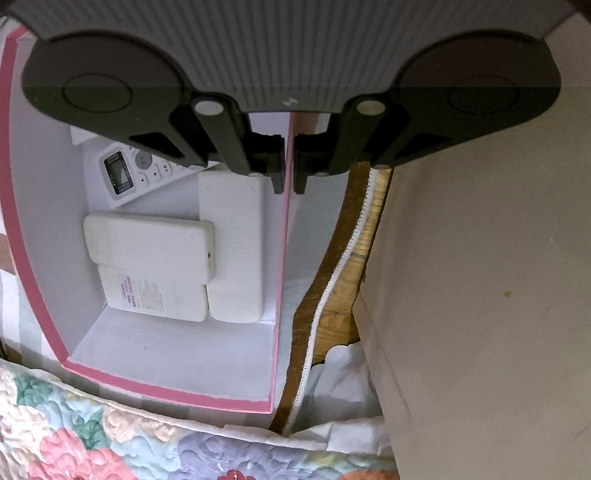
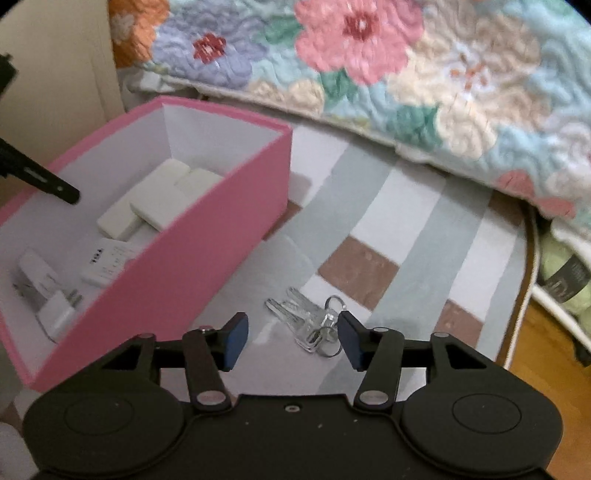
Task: Organize rigid objects
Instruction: 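Move the right gripper to the silver key ring and close on it, then lift the keys into the box and open the right gripper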
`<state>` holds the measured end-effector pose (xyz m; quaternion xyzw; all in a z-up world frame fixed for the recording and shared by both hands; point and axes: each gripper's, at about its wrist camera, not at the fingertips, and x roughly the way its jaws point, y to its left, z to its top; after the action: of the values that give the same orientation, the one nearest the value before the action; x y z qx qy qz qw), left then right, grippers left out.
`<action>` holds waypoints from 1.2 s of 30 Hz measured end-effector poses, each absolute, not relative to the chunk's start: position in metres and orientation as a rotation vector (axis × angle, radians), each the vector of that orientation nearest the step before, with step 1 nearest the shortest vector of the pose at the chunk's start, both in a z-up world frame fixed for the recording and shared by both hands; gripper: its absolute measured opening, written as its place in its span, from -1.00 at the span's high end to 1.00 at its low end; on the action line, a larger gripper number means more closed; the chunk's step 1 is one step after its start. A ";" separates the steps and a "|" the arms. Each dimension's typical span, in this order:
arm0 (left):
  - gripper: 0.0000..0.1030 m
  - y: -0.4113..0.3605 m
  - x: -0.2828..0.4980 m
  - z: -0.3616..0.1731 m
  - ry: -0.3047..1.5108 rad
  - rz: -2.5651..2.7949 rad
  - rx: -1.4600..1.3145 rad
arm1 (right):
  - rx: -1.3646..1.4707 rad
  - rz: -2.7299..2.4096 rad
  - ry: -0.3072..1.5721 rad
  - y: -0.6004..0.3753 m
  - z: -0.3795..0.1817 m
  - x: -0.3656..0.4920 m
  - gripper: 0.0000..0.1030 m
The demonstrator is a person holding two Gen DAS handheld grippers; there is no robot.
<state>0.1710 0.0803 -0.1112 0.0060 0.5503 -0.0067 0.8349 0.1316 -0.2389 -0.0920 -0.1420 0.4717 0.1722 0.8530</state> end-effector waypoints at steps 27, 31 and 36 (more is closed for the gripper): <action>0.93 0.079 0.172 -0.109 1.160 -0.010 0.015 | -0.239 0.324 1.032 -0.236 -0.102 0.144 0.43; 0.93 0.079 0.172 -0.109 1.160 -0.010 0.018 | -0.224 0.348 0.976 -0.231 -0.078 0.135 0.43; 0.93 0.079 0.172 -0.109 1.162 -0.012 0.016 | -0.199 0.382 0.898 -0.216 -0.042 0.134 0.43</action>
<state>0.1723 0.0792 -0.1093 0.0074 0.5487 -0.0058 0.8360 0.1341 -0.2157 -0.0418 -0.0952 0.4305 0.1830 0.8787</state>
